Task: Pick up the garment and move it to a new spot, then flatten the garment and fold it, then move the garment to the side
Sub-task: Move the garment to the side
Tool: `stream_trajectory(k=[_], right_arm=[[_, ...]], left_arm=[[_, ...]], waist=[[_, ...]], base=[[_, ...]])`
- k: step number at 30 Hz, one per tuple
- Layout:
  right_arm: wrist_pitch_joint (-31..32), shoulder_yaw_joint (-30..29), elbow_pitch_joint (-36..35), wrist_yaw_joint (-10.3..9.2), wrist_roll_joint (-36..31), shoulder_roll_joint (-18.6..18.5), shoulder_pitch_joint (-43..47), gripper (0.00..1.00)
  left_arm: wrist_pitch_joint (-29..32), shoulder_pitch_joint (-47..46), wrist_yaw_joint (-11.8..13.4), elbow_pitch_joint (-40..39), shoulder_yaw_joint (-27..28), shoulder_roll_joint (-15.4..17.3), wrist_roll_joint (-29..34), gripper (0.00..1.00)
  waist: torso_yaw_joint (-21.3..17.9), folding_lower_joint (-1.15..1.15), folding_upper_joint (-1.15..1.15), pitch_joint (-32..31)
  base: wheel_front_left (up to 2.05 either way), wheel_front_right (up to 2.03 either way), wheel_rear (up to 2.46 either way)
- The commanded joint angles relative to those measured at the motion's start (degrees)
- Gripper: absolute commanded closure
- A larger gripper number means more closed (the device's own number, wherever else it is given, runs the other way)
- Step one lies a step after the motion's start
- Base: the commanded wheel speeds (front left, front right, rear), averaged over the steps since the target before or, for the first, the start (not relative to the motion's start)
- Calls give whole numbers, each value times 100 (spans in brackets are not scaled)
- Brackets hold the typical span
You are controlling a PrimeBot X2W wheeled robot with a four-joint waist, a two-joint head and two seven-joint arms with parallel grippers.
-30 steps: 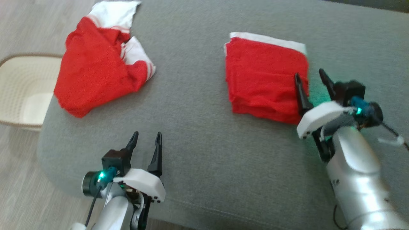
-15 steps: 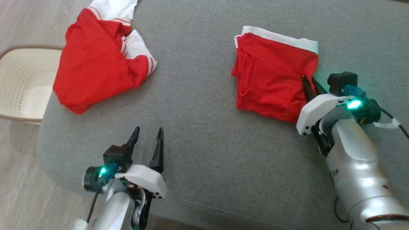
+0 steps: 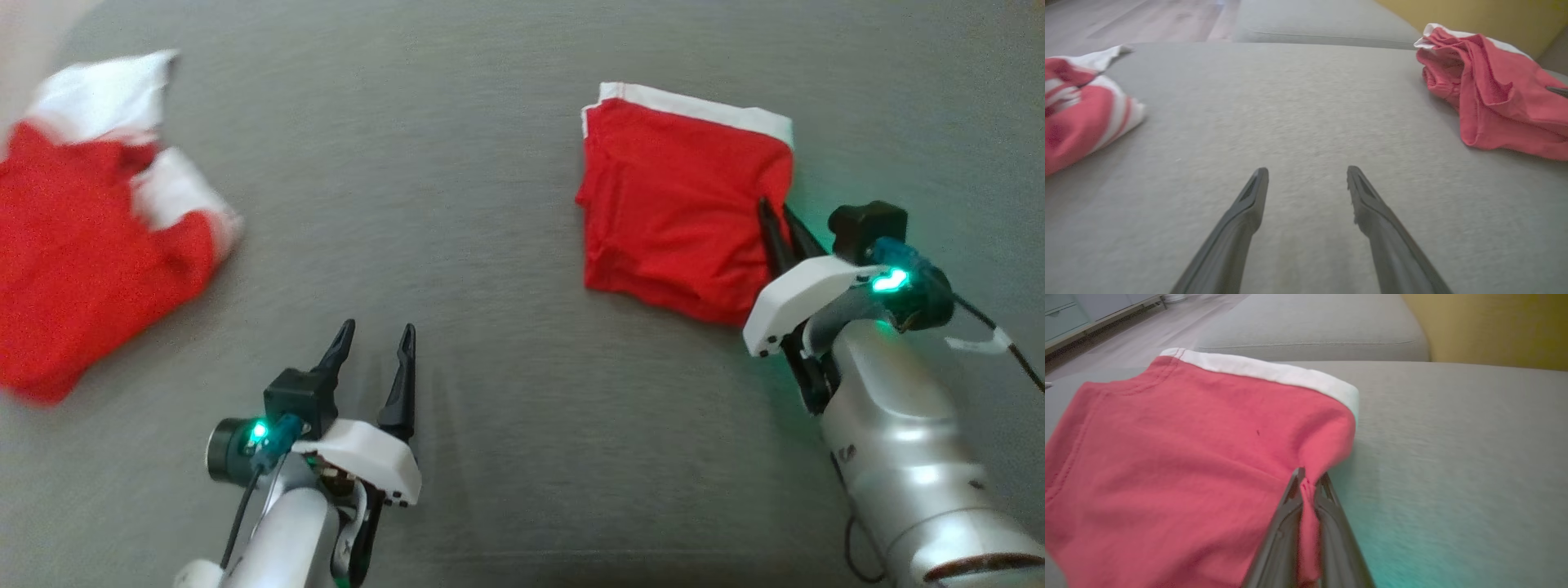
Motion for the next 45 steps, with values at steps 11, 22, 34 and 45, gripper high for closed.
stream_trajectory(k=[11,22,34,45], right_arm=[[-165,815,-465,19,682,35,349,100],[-187,858,-637,19,596,35,330,100],[285,-535,-528,19,-964,-684,-670,100],[720,-2212,-630,19,-2010,-1429,-1166,100]], left_arm=[[-31,-340,-147,-131,227,77,207,0],[-31,-455,-240,-183,111,77,283,0],[-31,-562,-361,-347,111,78,444,0],[-31,-611,-432,-494,278,86,544,0]], waist=[[-2426,0,0,-118],[-2848,0,0,146],[-1940,0,0,610],[-1371,0,0,893]], base=[[0,0,0],[0,0,0],[0,0,0],[0,0,0]])
